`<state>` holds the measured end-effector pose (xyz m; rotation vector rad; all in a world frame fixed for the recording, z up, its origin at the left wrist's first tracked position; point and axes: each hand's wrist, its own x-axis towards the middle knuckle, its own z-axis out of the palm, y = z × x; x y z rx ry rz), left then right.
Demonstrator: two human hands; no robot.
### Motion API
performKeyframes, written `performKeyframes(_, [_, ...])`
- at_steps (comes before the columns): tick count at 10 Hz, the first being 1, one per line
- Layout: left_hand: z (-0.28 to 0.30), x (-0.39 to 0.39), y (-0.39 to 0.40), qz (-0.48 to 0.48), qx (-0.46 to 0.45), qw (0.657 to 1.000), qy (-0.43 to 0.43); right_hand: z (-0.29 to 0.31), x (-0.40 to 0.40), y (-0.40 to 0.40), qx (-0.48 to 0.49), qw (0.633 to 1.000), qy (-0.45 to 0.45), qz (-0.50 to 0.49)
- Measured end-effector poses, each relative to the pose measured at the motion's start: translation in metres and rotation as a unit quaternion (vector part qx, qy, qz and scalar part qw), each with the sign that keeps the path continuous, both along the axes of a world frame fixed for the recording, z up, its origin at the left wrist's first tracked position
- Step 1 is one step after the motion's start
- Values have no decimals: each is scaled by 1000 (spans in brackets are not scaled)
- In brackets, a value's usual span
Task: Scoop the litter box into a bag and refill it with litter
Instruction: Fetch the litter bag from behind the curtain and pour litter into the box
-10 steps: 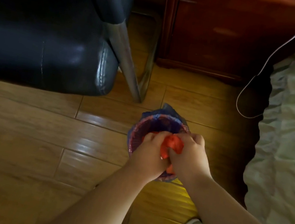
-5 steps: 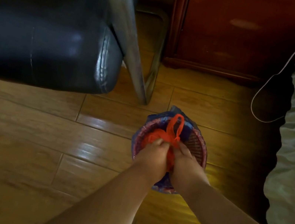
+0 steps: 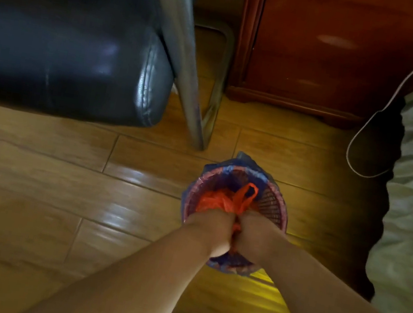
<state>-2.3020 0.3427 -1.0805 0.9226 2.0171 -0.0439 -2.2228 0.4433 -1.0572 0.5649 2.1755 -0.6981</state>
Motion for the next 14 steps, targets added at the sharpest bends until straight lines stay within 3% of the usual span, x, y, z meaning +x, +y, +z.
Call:
performKeyframes(1, [91,-5,14,21,-16,999,20,91,-11,11,2,996,-38,-84])
performKeyframes(3, [281,-17,23,40,35,998,40,280,-21,27,53,992,20,-109])
performKeyframes(6, [614,-22,43,93,192,971,106,613,-9,68,113,967,138,-181])
performKeyframes(8, [787,-7,35,95,245,948,182,772,31,71,166,936,227,-211])
performKeyframes(12, [1005,75,30,71,344,901,254,980,133,79,263,876,342,-217])
performKeyframes(14, [1042,106,40,38,384,885,259,1022,170,87,298,858,359,-214])
